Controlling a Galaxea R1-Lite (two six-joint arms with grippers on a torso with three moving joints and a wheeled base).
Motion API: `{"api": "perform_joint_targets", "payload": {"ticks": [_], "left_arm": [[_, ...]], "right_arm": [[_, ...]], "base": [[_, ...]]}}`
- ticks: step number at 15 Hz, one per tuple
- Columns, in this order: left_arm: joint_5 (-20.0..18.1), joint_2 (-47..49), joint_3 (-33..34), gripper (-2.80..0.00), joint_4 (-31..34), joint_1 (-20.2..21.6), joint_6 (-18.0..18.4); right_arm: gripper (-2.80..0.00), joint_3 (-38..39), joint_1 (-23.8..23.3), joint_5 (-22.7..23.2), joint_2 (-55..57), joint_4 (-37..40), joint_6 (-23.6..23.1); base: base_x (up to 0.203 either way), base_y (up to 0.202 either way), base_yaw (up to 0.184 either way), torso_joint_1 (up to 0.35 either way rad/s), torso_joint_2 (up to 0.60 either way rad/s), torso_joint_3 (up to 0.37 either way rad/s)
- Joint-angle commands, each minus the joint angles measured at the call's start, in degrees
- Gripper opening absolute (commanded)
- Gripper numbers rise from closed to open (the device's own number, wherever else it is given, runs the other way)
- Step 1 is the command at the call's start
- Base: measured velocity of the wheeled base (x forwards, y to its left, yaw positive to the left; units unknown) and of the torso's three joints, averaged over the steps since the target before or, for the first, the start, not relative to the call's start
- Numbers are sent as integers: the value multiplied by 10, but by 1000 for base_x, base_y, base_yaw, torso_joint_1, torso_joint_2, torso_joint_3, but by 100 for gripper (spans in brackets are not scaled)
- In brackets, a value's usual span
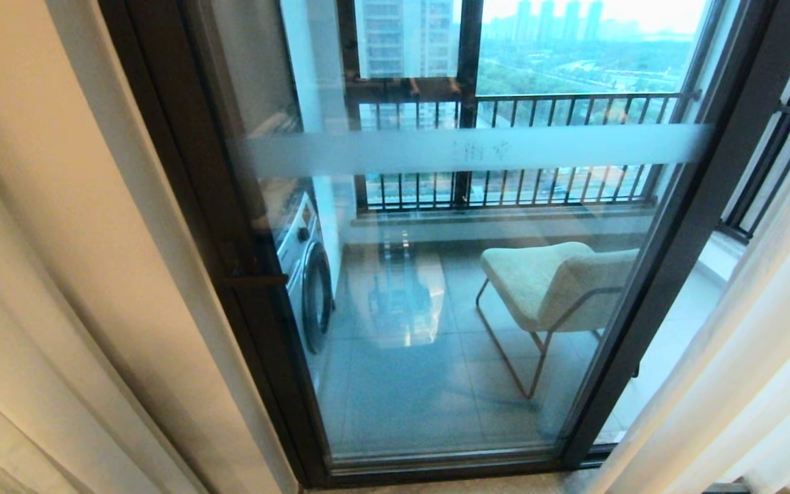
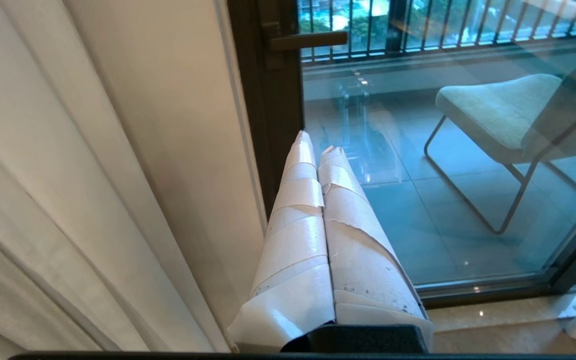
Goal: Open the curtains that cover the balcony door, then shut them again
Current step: Pull the inner curtains open on both sides
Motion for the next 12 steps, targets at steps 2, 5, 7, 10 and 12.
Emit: {"api": "perform_joint_targets", "payload": {"ticks": [2,5,7,10,12], "left_arm": [[0,0,0,-280,0,0,0],[0,0,0,-280,0,0,0],[0,0,0,-280,0,0,0],[0,0,0,-280,0,0,0],[0,0,0,-280,0,0,-1]], "right_arm": [[-280,0,0,0,1,-1,0],[-280,0,0,0,1,1,-8],[-280,0,0,1,1,1,-9],[-280,0,0,0,1,0,-6],[-280,0,0,0,1,0,-5]], "base": [[-2,-88,2,4,-3,3],[0,-187,0,1,0,0],[0,-194,-2,4,-1,2],[0,-191,9,2,3,2],[-2,-205,75,3,7,1]]}}
